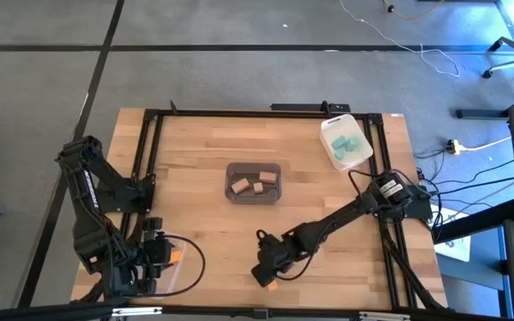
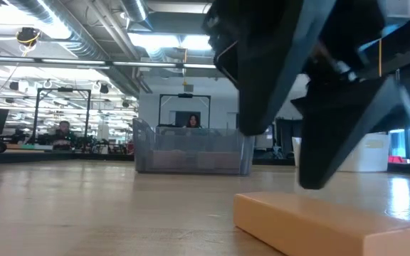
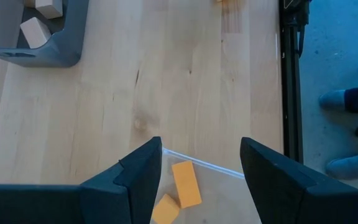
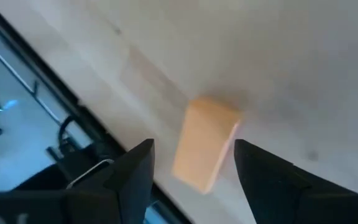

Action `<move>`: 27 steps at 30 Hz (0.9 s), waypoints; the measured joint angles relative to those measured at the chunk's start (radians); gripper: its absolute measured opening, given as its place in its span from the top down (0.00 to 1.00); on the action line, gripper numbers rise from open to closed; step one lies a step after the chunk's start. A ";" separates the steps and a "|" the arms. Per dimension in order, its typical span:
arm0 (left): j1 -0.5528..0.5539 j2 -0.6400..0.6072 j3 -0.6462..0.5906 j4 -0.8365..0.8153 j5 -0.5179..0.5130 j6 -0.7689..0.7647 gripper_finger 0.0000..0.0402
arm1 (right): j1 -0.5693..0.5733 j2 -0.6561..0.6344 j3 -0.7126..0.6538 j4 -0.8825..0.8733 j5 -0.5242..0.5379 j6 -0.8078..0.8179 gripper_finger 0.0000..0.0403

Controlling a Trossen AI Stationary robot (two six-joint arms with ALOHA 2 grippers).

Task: Sort & place blocks by color
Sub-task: Put the yellow block into the transparent bin

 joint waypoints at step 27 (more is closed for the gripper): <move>0.000 0.000 0.000 -0.001 0.001 0.006 0.48 | 0.047 0.000 0.015 -0.054 0.216 0.137 0.45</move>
